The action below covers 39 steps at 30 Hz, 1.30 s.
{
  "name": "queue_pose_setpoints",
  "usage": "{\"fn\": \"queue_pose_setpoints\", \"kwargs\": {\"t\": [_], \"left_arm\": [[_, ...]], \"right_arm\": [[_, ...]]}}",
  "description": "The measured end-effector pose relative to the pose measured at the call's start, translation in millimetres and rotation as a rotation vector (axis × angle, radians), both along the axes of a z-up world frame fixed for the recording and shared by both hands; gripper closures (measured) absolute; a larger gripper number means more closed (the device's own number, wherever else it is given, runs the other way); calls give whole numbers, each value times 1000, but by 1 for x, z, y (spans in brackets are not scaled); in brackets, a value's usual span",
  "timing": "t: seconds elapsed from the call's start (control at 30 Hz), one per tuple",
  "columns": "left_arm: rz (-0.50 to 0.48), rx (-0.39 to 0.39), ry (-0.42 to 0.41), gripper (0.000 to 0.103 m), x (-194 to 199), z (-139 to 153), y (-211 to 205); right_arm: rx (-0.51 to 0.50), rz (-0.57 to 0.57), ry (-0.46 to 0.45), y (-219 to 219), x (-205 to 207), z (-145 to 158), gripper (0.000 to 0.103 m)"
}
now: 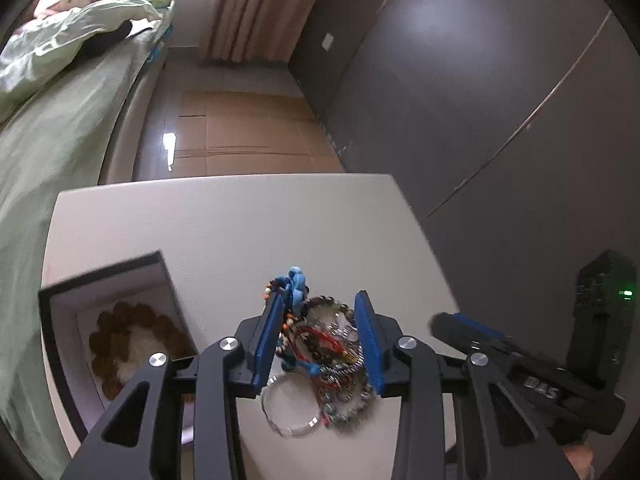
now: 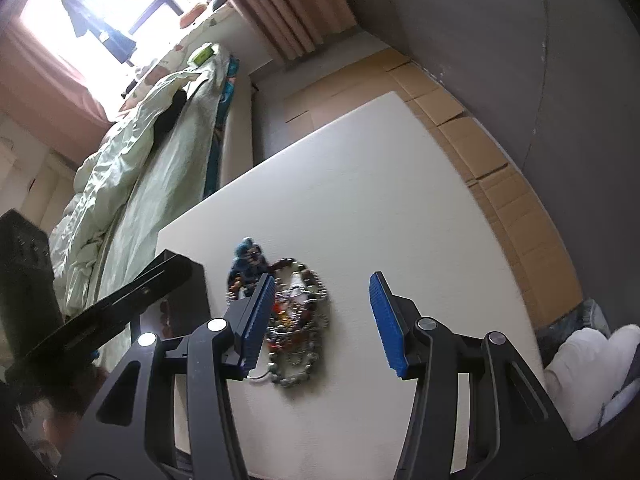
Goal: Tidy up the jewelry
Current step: 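Grasp the blue beaded bracelet in the pile with the left gripper, then lift the blue bracelet with the left gripper while the right gripper grasps a dark bead strand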
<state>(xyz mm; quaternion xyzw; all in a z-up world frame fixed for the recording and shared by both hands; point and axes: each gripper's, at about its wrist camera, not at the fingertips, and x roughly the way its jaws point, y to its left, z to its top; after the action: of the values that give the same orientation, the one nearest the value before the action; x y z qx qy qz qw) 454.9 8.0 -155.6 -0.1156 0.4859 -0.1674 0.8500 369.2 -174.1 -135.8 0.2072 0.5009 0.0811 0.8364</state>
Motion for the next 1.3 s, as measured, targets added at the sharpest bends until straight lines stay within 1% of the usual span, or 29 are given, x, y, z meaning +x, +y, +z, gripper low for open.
{"fn": "queue_pose_setpoints", "kwargs": {"t": [0.1, 0.3, 0.37, 0.47, 0.6, 0.63, 0.67, 0.7, 0.87, 0.9, 0.93, 0.97, 1.03, 1.1, 1.2, 1.3], "left_arm": [[-8, 31, 26, 69, 14, -8, -9], [-24, 87, 42, 69, 35, -23, -23], [-36, 99, 53, 69, 36, -29, -27], [-44, 139, 66, 69, 37, -37, -33], [-30, 201, 105, 77, 39, -53, -35], [-24, 207, 119, 81, 40, -57, -34], [-19, 200, 124, 87, 41, -58, -32], [-14, 188, 123, 89, 40, -58, -29], [17, 108, 70, 90, 34, -40, -15], [23, 82, 61, 90, 32, -36, -10], [27, 64, 53, 90, 31, -32, -7], [32, 42, 40, 90, 28, -27, -3], [41, 17, 16, 90, 24, -17, 3], [45, -17, -11, 90, 20, -7, 9], [51, -47, -38, 90, 13, 4, 16], [60, -73, -55, 90, 7, 11, 24]], "right_arm": [[16, -18, 14, -11, 1, -4, 53], [43, -35, 35, -24, 3, -11, 53], [45, -33, 36, -25, 4, -11, 53], [45, -26, 40, -24, 8, -11, 53], [25, -8, 35, -16, 11, -10, 53], [21, -4, 35, -14, 12, -10, 53], [15, 2, 36, -12, 13, -11, 53], [10, 6, 36, -10, 15, -11, 53], [14, 58, 54, 3, 31, -15, 53], [10, 69, 60, 6, 34, -16, 53], [1, 84, 69, 9, 38, -19, 55], [-10, 98, 77, 13, 40, -21, 61], [-38, 121, 89, 20, 46, -25, 65], [-75, 139, 91, 27, 49, -27, 67], [-118, 167, 104, 39, 53, -32, 73], [-171, 203, 114, 51, 54, -38, 74]]}}
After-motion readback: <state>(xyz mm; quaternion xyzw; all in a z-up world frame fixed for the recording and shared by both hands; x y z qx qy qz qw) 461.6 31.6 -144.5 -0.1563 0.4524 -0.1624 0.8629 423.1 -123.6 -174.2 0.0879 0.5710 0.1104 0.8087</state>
